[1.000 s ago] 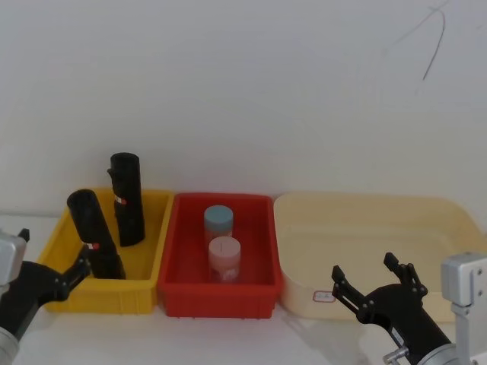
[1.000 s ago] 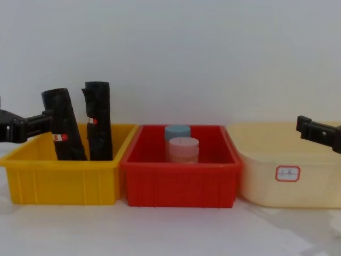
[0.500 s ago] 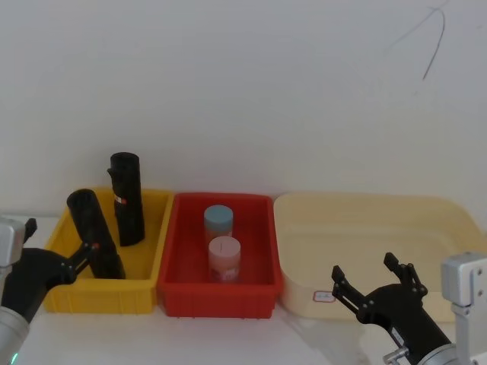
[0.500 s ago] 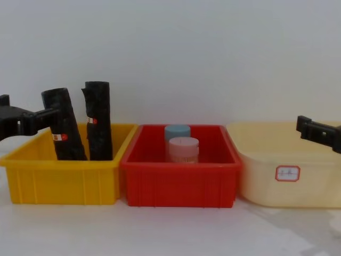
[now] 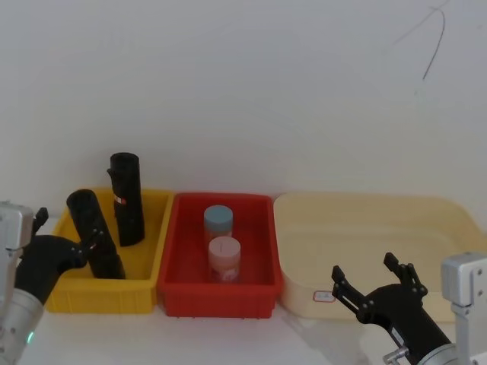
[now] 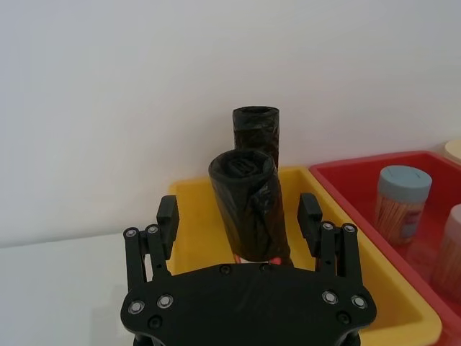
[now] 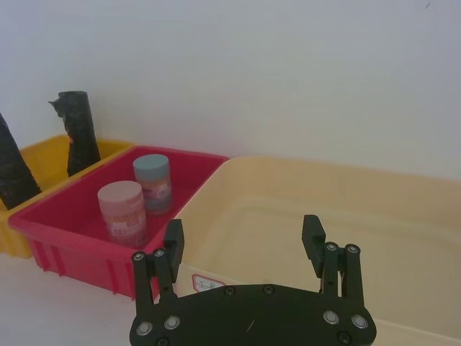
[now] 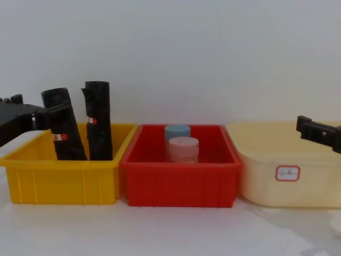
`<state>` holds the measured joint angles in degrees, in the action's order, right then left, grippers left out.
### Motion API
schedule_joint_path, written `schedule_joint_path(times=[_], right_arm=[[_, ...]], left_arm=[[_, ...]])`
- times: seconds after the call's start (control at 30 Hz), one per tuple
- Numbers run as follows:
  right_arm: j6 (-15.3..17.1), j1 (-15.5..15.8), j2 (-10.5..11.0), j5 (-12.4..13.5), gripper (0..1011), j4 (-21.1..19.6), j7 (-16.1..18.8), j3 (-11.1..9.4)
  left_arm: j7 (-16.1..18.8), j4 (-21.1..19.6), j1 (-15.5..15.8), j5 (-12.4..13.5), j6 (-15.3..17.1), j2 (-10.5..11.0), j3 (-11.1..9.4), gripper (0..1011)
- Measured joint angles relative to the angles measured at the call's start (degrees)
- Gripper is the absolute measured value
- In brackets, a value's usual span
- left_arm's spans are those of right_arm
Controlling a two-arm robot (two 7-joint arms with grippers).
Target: Pick up the garbage bag with the one hand and transfer it to the other hand.
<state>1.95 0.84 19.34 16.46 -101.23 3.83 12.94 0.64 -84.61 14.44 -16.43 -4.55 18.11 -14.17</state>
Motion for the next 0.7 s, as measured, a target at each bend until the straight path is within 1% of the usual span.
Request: schedule_joint_path(times=[0.13, 0.33, 0.43, 0.5, 0.6, 0.67, 0.7], right_arm=[[0.0, 0.0, 0.0, 0.0, 1000, 0.0, 0.0, 0.0], [0.0, 0.0, 0.0, 0.0, 999, 0.0, 0.0, 0.0], [0.0, 0.0, 0.0, 0.0, 1000, 0.0, 0.0, 0.0], [0.0, 0.0, 0.0, 0.0, 1000, 0.0, 0.0, 0.0], [0.0, 0.0, 0.0, 0.0, 1000, 0.0, 0.0, 0.0], [0.0, 0.0, 0.0, 0.0, 1000, 0.0, 0.0, 0.0], [0.0, 0.0, 0.0, 0.0, 1000, 0.0, 0.0, 0.0]], left_arm=[[-0.8, 2.5, 1.8, -0.1, -0.8, -1.0, -0.2, 1001], [-1.8, 5.3, 3.7, -0.3, -1.6, -2.1, -0.3, 1002], [-2.3, 6.8, 4.7, -0.5, -1.9, -2.7, -0.4, 979], [-2.7, 7.8, 5.3, -0.6, -2.1, -3.0, -0.4, 945], [-3.3, 8.8, 5.9, -0.8, -2.3, -3.5, -0.4, 855], [-3.6, 9.5, 6.4, -0.9, -2.5, -3.8, -0.3, 840], [-3.6, 9.5, 6.4, -0.9, -2.5, -3.8, -0.3, 768]])
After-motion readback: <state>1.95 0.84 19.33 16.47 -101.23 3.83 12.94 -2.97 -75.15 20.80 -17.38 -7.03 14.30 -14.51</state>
